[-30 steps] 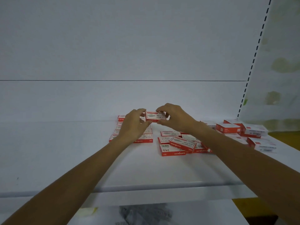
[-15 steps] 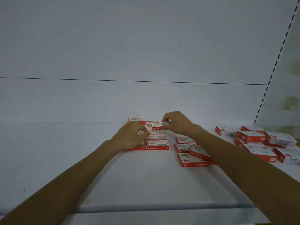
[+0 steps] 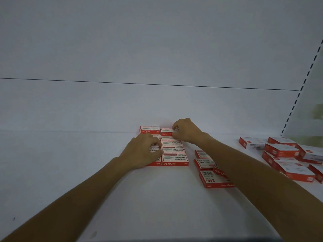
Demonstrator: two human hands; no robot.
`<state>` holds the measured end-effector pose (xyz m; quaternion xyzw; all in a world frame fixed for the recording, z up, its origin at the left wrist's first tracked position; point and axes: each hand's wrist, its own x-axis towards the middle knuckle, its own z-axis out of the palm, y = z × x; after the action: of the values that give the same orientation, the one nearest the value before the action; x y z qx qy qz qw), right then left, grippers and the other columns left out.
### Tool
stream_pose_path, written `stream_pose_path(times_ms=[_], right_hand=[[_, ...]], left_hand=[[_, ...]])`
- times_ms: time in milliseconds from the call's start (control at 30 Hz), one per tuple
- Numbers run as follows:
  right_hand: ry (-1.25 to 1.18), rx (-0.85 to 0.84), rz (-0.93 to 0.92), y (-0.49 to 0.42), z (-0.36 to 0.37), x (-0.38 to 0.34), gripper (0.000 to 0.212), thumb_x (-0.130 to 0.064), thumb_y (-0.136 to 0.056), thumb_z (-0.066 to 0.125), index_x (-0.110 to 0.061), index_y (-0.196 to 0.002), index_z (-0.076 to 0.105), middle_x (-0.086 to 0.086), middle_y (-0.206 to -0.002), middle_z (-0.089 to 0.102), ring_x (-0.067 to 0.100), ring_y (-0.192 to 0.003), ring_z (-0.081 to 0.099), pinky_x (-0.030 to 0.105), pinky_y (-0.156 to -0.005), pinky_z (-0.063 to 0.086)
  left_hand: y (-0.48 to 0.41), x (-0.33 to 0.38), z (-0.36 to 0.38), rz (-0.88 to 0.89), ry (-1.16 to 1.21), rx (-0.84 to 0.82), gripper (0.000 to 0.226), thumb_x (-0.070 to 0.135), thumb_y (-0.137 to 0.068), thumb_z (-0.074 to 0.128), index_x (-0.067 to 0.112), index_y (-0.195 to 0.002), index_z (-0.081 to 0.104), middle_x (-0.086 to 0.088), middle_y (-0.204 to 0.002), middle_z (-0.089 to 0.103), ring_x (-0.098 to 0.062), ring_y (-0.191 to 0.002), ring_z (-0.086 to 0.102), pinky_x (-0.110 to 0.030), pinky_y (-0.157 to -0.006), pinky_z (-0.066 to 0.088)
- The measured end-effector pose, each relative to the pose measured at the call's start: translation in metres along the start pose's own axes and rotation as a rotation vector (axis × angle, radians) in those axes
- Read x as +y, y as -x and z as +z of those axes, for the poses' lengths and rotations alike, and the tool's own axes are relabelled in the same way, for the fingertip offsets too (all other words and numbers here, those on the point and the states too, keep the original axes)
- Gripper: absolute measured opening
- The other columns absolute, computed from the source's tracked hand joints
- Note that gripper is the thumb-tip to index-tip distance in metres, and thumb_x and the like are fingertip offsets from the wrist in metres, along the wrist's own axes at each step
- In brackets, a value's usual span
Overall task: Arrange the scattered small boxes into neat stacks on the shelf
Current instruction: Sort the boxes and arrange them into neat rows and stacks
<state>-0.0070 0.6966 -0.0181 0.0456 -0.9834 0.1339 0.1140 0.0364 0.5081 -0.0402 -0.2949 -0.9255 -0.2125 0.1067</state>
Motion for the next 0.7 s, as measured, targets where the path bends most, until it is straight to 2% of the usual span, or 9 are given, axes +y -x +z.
stream_pose_path(times_ms=[133,267,467,600,700], right_hand=[[-0.026,0.021,0.004,-0.005,0.003,0.000,0.024,-0.018,-0.085,0.059,-0.002,-0.102,0.066,0.010,-0.109,0.065,0.024,-0.096,0.062,0.036,-0.085,0.053],[-0.012,0.060,0.015,-0.008,0.006,0.001,0.020,-0.019,-0.086,0.059,-0.002,-0.096,0.064,0.010,-0.103,0.064,0.024,-0.089,0.062,0.032,-0.074,0.051],[0.082,0.042,0.042,-0.008,0.004,-0.002,0.025,-0.028,-0.087,0.058,-0.010,-0.105,0.061,0.006,-0.108,0.062,0.022,-0.094,0.060,0.029,-0.070,0.043],[0.052,0.040,0.048,0.000,-0.002,0.002,0.038,-0.033,-0.089,0.056,-0.013,-0.120,0.056,0.006,-0.122,0.058,0.023,-0.107,0.057,0.034,-0.084,0.045],[0.032,0.059,0.054,0.015,-0.017,0.013,0.039,-0.034,-0.090,0.055,-0.013,-0.123,0.054,0.006,-0.127,0.056,0.023,-0.113,0.054,0.036,-0.092,0.044]], left_hand=[[0.000,-0.003,0.005,0.001,-0.023,0.031,0.032,0.040,-0.088,0.054,0.024,-0.115,0.059,0.003,-0.122,0.056,-0.012,-0.112,0.048,-0.028,-0.095,0.039],[0.000,-0.003,0.006,-0.003,-0.030,0.040,0.032,0.040,-0.088,0.054,0.024,-0.115,0.058,0.004,-0.122,0.056,-0.012,-0.113,0.048,-0.029,-0.096,0.039],[0.000,0.001,0.003,-0.009,-0.044,0.013,0.033,0.039,-0.089,0.053,0.023,-0.117,0.058,0.002,-0.124,0.055,-0.013,-0.113,0.049,-0.029,-0.096,0.040],[0.002,0.007,-0.003,0.003,-0.077,0.002,0.031,0.040,-0.090,0.050,0.023,-0.115,0.058,0.001,-0.125,0.055,-0.015,-0.115,0.048,-0.031,-0.099,0.038],[0.002,0.016,-0.009,0.014,-0.035,0.005,0.030,0.039,-0.091,0.050,0.022,-0.114,0.059,0.002,-0.124,0.056,-0.014,-0.113,0.050,-0.028,-0.094,0.039]])
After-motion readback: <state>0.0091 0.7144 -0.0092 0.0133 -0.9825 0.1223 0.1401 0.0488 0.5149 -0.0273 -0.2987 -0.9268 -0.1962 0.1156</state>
